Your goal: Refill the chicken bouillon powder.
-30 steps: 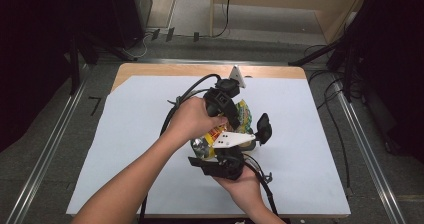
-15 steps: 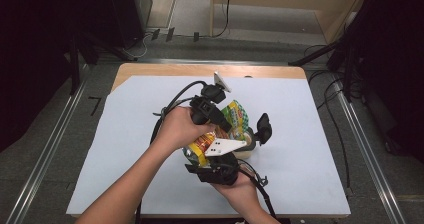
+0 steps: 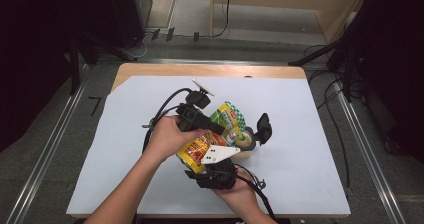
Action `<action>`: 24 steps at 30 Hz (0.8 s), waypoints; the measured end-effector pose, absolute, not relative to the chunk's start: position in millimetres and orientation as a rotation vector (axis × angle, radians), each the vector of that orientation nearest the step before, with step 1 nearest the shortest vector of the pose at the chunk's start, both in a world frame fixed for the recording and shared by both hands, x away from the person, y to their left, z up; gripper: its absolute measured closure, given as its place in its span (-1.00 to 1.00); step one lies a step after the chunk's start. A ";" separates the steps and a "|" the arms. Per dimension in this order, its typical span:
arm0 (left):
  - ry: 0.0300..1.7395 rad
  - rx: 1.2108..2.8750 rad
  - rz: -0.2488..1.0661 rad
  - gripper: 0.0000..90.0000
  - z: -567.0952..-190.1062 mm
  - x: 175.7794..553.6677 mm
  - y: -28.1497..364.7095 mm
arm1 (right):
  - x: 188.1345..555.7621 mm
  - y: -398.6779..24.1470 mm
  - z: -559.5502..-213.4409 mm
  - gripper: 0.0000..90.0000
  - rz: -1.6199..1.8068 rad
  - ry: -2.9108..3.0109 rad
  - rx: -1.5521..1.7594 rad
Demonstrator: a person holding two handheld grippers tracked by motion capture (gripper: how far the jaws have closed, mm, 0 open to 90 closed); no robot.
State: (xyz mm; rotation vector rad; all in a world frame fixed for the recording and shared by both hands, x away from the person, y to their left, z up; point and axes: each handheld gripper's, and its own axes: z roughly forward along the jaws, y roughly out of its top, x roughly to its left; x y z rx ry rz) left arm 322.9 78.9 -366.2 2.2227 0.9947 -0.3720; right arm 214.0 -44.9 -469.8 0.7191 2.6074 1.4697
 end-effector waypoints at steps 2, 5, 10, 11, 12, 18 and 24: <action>0.980 2.189 -0.378 0.91 -369.3 321.7 85.0 | 213.3 -45.0 -471.4 0.38 1.453 2.603 0.701; 0.964 2.135 -0.396 0.92 -374.3 320.6 93.8 | 212.3 -44.3 -473.3 0.38 1.423 2.604 0.681; 0.948 2.111 -0.397 0.93 -376.6 319.1 101.9 | 210.6 -41.5 -474.8 0.34 1.375 2.606 0.645; 0.942 2.112 -0.393 0.93 -376.2 318.6 103.2 | 210.5 -40.9 -475.2 0.33 1.375 2.603 0.646; 0.941 2.105 -0.387 0.93 -375.8 317.9 104.4 | 210.3 -40.4 -475.5 0.33 1.375 2.606 0.653; 0.933 2.103 -0.363 0.93 -374.5 315.4 111.0 | 214.5 -41.8 -481.3 0.27 1.382 2.610 0.698; 0.945 2.074 -0.370 0.95 -374.6 313.3 121.8 | 217.0 -42.0 -484.9 0.20 1.384 2.616 0.728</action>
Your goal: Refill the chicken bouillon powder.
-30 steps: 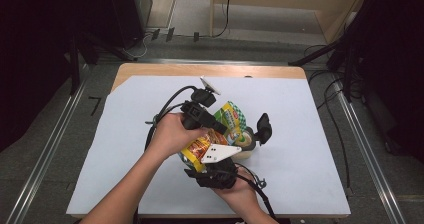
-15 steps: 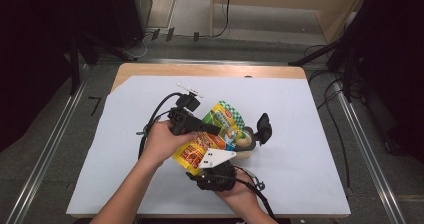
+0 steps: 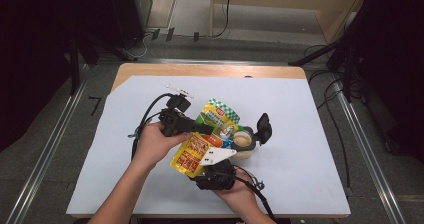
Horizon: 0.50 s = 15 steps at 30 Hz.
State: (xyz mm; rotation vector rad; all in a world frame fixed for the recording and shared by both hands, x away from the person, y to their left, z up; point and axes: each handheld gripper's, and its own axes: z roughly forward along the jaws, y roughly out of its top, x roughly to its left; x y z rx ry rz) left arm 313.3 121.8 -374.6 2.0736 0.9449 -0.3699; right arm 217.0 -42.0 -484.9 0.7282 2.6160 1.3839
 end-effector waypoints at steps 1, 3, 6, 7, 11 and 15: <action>0.947 2.070 -0.370 0.95 -374.2 313.2 123.1 | 217.1 -41.9 -485.4 0.19 1.385 2.614 0.728; 0.952 2.054 -0.371 0.96 -373.5 312.2 125.4 | 217.2 -42.2 -485.6 0.18 1.390 2.615 0.732; 0.950 2.045 -0.376 0.96 -372.3 310.7 127.0 | 217.9 -42.5 -485.8 0.14 1.384 2.612 0.742; 0.945 2.046 -0.380 0.97 -371.5 310.0 127.2 | 218.1 -42.6 -486.0 0.13 1.377 2.610 0.748; 0.944 2.048 -0.362 0.99 -369.4 308.0 127.3 | 219.5 -43.4 -487.0 0.11 1.373 2.603 0.757; 0.940 2.043 -0.363 0.99 -368.5 307.4 128.9 | 220.0 -43.4 -487.8 0.07 1.380 2.604 0.764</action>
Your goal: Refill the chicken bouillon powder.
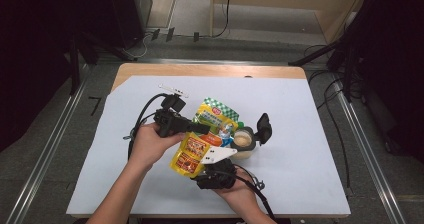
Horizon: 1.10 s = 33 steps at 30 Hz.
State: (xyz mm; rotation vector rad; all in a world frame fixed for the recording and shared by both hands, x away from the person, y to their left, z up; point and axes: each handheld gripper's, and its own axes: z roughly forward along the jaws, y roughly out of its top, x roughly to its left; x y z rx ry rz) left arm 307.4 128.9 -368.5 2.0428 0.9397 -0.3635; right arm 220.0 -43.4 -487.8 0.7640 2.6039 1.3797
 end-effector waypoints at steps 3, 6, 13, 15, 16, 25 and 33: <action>0.947 2.031 -0.352 0.99 -367.0 307.9 131.0 | 221.3 -44.2 -487.7 0.06 1.388 2.602 0.777; 0.952 2.022 -0.339 1.00 -364.9 308.6 135.0 | 222.1 -44.8 -487.8 0.05 1.396 2.603 0.806; 0.976 2.002 -0.292 1.00 -362.6 310.4 146.3 | 224.3 -46.8 -489.1 0.03 1.402 2.598 0.847; 0.977 1.991 -0.276 1.00 -361.7 311.4 150.7 | 225.4 -48.4 -489.5 0.03 1.421 2.594 0.877; 0.981 1.981 -0.271 1.00 -361.3 311.8 152.7 | 225.5 -49.0 -489.5 0.03 1.424 2.595 0.885; 0.990 1.947 -0.199 1.00 -361.6 319.2 164.6 | 225.3 -50.1 -486.9 0.05 1.456 2.593 0.889; 1.004 1.929 -0.157 1.00 -368.1 334.7 169.0 | 224.6 -55.6 -483.2 0.06 1.458 2.577 0.898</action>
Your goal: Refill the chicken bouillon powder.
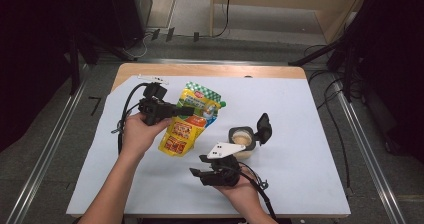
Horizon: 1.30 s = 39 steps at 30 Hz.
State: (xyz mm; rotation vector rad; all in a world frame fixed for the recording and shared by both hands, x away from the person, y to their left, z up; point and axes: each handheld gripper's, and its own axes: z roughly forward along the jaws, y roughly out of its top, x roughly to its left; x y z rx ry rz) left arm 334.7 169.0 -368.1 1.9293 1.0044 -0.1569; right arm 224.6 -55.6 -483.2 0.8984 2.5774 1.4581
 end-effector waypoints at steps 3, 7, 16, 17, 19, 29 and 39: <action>0.990 1.929 -0.142 0.99 -370.4 341.7 168.2 | 224.3 -58.2 -484.0 0.06 1.451 2.574 0.911; 0.988 1.914 -0.121 0.99 -373.1 350.8 165.7 | 223.3 -62.5 -484.3 0.06 1.450 2.561 0.925; 1.005 1.908 -0.117 0.97 -387.4 367.3 160.5 | 223.5 -73.6 -484.1 0.06 1.447 2.531 0.962; 1.005 1.918 -0.114 0.97 -389.6 368.5 160.3 | 223.6 -74.4 -483.9 0.06 1.447 2.527 0.966; 1.021 1.929 -0.120 0.96 -395.0 369.9 160.5 | 224.1 -75.8 -483.4 0.06 1.451 2.524 0.971; 1.011 1.864 -0.206 0.94 -404.8 367.6 171.4 | 225.2 -77.8 -479.7 0.06 1.457 2.512 0.969; 1.008 1.869 -0.196 0.92 -402.9 355.7 182.3 | 229.4 -76.2 -476.8 0.06 1.474 2.515 0.956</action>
